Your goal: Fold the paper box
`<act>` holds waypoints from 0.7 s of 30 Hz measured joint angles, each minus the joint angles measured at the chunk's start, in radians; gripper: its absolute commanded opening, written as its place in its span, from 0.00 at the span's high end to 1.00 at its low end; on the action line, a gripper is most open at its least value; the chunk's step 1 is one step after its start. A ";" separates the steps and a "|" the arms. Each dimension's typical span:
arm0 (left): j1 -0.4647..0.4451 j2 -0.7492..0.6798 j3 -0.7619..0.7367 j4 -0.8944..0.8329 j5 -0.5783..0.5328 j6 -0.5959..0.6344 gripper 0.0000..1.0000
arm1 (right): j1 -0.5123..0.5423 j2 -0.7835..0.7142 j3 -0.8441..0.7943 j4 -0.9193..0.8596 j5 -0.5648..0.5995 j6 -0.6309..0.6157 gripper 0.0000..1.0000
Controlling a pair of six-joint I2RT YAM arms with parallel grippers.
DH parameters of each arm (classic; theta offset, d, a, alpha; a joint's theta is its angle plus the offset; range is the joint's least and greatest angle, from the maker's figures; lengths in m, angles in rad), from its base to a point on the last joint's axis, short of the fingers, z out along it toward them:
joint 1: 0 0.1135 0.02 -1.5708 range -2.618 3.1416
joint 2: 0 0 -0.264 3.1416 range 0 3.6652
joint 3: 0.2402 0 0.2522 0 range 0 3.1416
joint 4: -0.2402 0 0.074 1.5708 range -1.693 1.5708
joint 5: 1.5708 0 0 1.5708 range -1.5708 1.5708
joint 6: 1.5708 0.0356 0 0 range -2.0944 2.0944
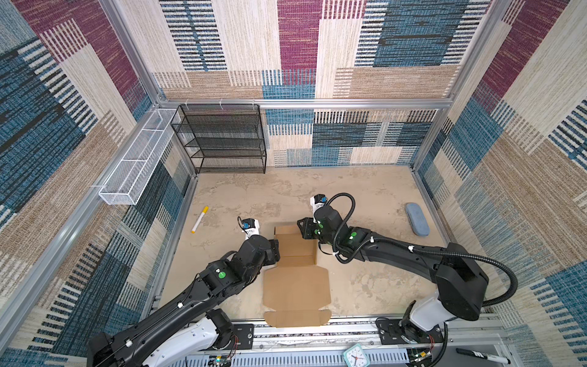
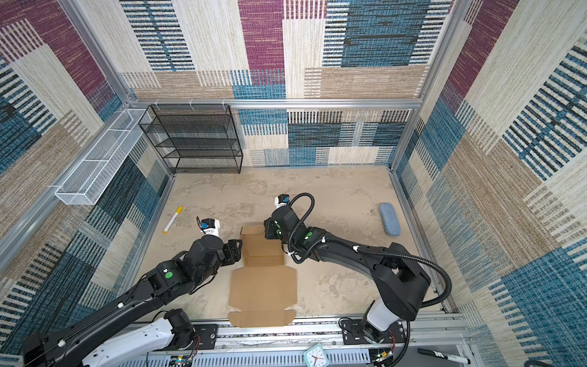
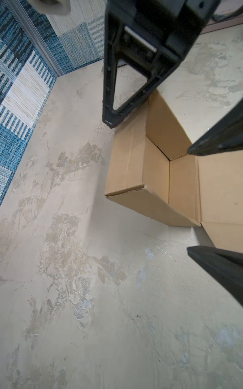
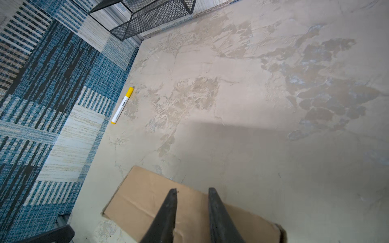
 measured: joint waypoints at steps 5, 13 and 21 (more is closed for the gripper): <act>0.051 0.056 0.058 -0.013 0.071 0.001 0.29 | -0.050 0.080 0.081 -0.029 -0.026 -0.031 0.69; 0.169 0.103 0.127 -0.050 0.152 0.021 0.29 | -0.148 0.191 0.313 -0.171 -0.069 -0.122 0.56; 0.277 0.093 0.097 -0.097 0.259 0.064 0.33 | -0.174 0.054 0.274 -0.203 -0.077 -0.204 0.47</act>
